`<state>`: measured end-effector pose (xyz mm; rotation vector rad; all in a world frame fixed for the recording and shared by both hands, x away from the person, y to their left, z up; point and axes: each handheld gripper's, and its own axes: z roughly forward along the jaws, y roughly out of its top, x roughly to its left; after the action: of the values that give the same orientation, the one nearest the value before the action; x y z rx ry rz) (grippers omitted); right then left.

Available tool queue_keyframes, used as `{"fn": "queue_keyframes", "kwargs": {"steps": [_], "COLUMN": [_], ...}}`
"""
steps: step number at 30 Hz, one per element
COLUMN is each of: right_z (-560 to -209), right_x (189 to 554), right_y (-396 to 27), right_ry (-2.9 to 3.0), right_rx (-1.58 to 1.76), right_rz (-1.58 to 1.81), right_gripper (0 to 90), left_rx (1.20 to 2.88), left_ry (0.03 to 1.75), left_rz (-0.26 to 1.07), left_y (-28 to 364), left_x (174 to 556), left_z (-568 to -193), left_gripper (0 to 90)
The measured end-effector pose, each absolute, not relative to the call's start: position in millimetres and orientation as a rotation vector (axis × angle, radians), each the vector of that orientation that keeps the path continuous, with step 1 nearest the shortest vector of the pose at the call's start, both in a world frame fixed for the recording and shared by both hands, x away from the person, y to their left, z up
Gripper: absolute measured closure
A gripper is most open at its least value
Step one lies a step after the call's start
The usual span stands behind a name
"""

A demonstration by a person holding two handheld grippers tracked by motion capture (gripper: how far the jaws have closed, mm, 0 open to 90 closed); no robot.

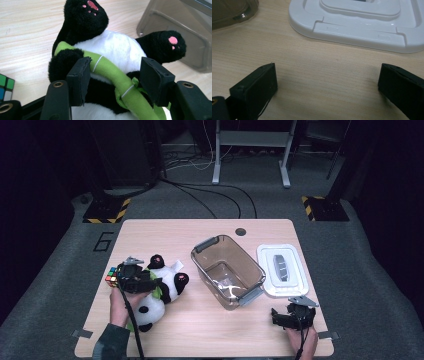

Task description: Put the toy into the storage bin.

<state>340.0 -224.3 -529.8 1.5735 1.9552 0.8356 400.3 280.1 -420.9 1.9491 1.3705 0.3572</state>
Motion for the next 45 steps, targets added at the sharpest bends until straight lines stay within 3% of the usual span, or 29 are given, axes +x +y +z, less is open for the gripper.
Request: {"fn": "queue_keyframes", "kwargs": {"steps": [6, 11, 15, 17, 24, 26, 27, 29, 31, 39, 45], "right_z": [-530, -530, -530, -530, -530, -530, -530, -530, -530, -530, -530], "right_x": [340, 340, 340, 340, 340, 340, 340, 340, 340, 340, 340], "right_y": [-224, -224, -224, -224, -224, -224, -225, -225, -225, -224, -225], "right_ry": [1.955, 1.955, 1.955, 1.954, 1.952, 1.953, 1.953, 1.953, 1.953, 1.952, 1.952], "right_rx": [1.574, 1.574, 1.574, 1.574, 1.579, 1.574, 1.574, 1.573, 1.574, 1.574, 1.574], "right_rz": [0.836, 0.836, 0.836, 0.837, 0.837, 0.838, 0.838, 0.838, 0.838, 0.837, 0.837], "right_gripper": [1.6, 1.7, 1.7, 1.8, 2.0, 2.0, 2.0, 2.0, 2.0, 2.0, 2.0], "left_rx": [1.994, 2.008, 2.031, 2.034, 1.993, 1.964, 1.951, 1.934, 1.921, 2.015, 2.017], "left_ry": [1.380, 1.334, 1.277, 1.244, 1.268, 1.332, 1.356, 1.372, 1.384, 1.393, 1.329], "left_rz": [0.387, 0.416, 0.437, 0.463, 0.436, 0.448, 0.425, 0.401, 0.396, 0.433, 0.469], "left_y": [277, 278, 277, 277, 283, 285, 287, 287, 283, 264, 264], "left_x": [402, 397, 391, 388, 383, 386, 388, 390, 389, 391, 386], "left_z": [-426, -426, -422, -418, -418, -418, -419, -420, -422, -430, -433], "left_gripper": [50.2, 75.9, 81.4, 89.2, 88.2, 72.9, 58.5, 50.3, 48.3, 51.7, 72.1]}}
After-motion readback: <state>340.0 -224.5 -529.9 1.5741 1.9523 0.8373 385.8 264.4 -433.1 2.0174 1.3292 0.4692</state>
